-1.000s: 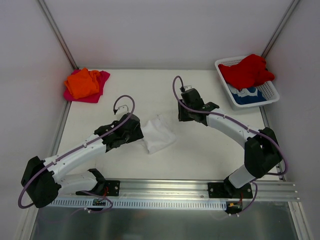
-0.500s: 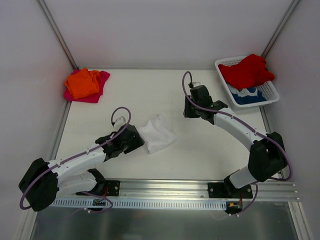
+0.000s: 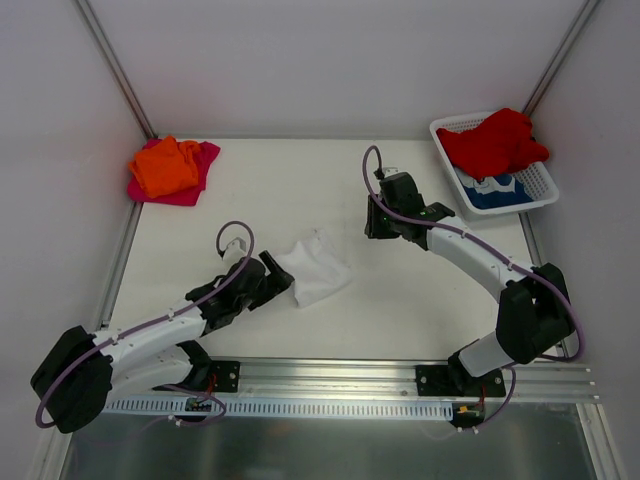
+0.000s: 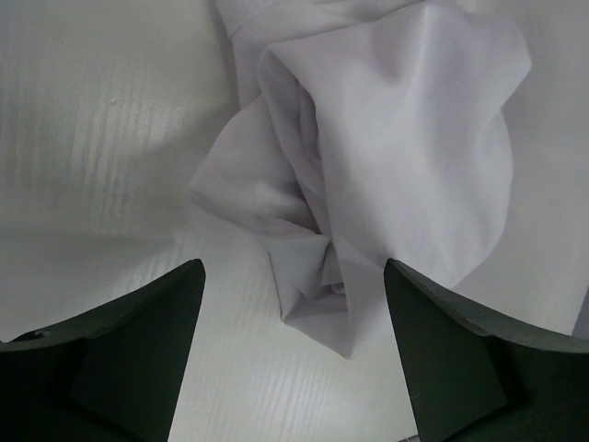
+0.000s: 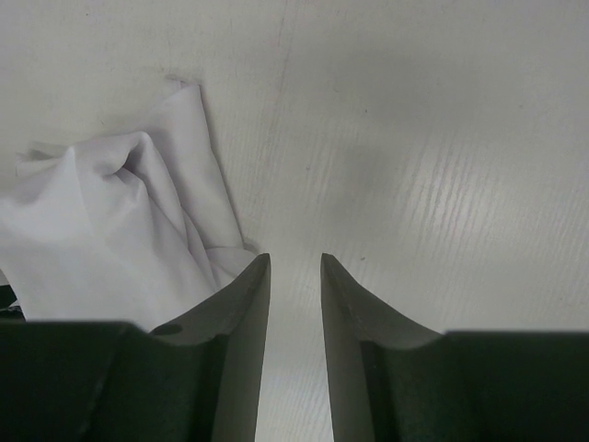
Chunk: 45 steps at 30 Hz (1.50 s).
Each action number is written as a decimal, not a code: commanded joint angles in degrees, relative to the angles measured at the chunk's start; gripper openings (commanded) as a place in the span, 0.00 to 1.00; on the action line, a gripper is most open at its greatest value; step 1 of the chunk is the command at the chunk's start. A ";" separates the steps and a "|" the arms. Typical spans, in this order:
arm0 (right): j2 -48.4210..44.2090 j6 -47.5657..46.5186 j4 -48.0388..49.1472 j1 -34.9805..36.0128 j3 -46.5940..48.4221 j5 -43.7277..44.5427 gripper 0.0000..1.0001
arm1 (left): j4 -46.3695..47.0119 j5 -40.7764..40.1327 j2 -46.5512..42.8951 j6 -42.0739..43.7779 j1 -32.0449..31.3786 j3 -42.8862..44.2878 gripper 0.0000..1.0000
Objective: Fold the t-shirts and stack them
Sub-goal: Smooth out wrinkles on the folded tshirt
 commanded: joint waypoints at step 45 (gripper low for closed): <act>-1.18 -0.60 1.14 -0.11 -0.18 -3.99 0.31 | 30.92 0.50 13.74 -2.29 0.49 -5.61 0.79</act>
